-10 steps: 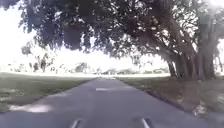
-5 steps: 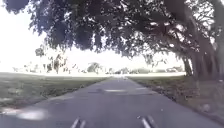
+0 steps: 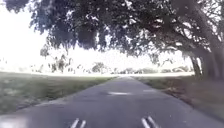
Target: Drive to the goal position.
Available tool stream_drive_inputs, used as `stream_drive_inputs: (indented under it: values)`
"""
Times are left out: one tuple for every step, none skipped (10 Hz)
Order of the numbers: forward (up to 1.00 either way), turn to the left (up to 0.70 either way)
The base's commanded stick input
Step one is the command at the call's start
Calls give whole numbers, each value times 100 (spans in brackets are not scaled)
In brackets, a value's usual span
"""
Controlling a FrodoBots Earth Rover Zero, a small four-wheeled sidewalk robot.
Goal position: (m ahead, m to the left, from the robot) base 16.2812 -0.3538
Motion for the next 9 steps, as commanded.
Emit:
stream_drive_inputs:
  values:
    - [85, 0]
    - [85, 0]
    - [85, 0]
    - [85, 0]
    - [85, 0]
    - [85, 0]
    - [85, 0]
    - [85, 0]
    - [85, 0]
